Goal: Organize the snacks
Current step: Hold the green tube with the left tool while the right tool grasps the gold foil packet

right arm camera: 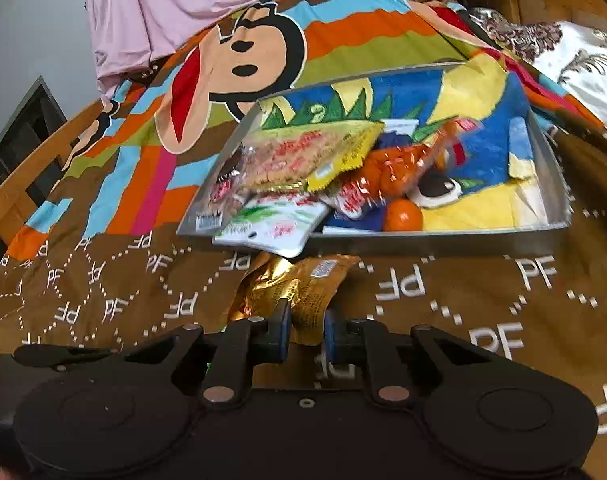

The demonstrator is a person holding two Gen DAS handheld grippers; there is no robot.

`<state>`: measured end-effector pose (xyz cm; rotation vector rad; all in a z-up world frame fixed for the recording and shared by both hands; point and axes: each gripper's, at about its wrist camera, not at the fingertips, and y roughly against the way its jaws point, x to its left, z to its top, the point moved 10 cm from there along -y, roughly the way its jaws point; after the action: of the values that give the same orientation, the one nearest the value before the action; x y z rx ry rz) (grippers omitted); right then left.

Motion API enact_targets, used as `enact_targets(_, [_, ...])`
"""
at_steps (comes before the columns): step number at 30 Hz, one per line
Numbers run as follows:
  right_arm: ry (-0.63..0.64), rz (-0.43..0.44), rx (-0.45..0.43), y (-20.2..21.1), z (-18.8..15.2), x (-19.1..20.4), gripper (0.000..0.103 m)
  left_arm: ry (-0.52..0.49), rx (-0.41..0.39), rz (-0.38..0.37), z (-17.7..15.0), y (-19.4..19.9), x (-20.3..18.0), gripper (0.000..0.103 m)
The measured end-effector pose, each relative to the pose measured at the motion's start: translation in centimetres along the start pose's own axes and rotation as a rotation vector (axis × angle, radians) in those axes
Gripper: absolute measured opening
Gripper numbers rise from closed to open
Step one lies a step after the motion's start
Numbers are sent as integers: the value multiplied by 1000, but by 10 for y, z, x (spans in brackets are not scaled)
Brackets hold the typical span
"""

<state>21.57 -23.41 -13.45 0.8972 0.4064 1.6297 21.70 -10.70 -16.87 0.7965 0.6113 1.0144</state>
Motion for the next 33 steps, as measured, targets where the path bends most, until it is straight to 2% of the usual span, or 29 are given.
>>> enact_targets(3, [-20,-20,2,9,-6,-8,17,5,6,6,-3,2,1,19])
enact_targets(4, [-24,-31,8,12,-9,-11,14,4,7,12,-4,3,2,19])
enact_targets(12, [-81,-54,58,20,-28,-26,17,15,17,32,-9,9,7,19])
enact_targets(15, [-92,-49,70,17,-33,-28,29,22,18,31,-9,9,8,19])
enact_targets(17, [-82,-56,67,15,-33,-29,50,30,22,26,-8,8,9,19])
enact_targets(23, [164,-136,27,11,-20,-23,77,48,26,14,-4,1,12,20])
enact_targets(25, [265,-144,35,5,-20,-19,78,50,26,12,-2,-2,12,20])
enact_targets(28, [392,-107,59,-5,-24,-7,80,55,25,6,2,-5,13,20])
enact_targets(33, [542,-81,85,-19,-30,6,83,67,27,-7,5,-9,16,20])
